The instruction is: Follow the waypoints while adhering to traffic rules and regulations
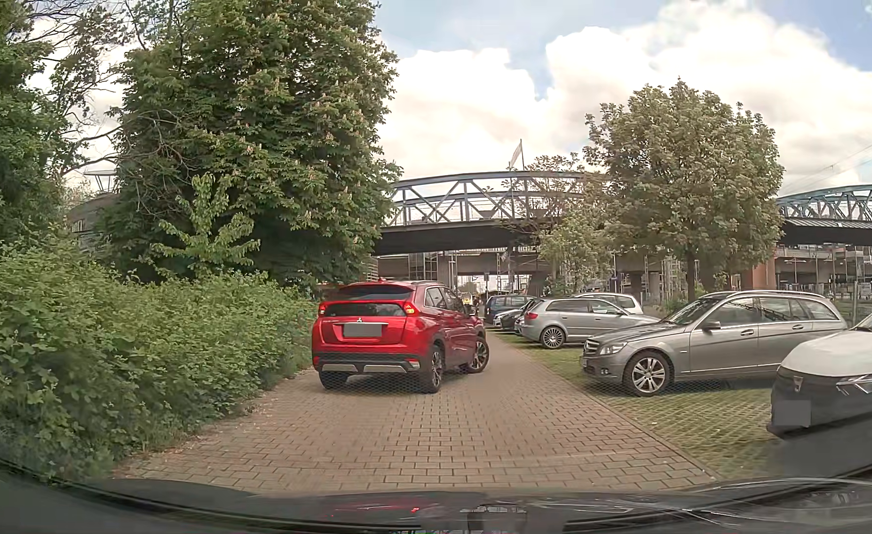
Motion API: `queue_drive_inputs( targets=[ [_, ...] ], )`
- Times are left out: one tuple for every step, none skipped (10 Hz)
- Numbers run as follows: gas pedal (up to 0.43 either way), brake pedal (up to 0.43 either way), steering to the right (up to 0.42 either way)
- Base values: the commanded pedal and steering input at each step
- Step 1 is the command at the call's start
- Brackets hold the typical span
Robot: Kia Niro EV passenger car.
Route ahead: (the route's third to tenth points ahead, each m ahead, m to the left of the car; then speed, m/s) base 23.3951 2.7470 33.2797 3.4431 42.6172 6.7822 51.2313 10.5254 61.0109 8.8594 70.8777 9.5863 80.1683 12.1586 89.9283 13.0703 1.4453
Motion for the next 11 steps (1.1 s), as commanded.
queue_drive_inputs(
  targets=[
    [0.000, 0.091, -0.031],
    [0.000, 0.091, -0.026],
    [0.000, 0.104, -0.022],
    [0.000, 0.110, -0.019],
    [0.000, 0.122, -0.016],
    [0.000, 0.128, -0.014],
    [0.000, 0.122, -0.012],
    [0.000, 0.128, -0.011],
    [0.000, 0.128, -0.010],
    [0.000, 0.128, -0.010],
    [0.000, 0.134, -0.009]
  ],
)
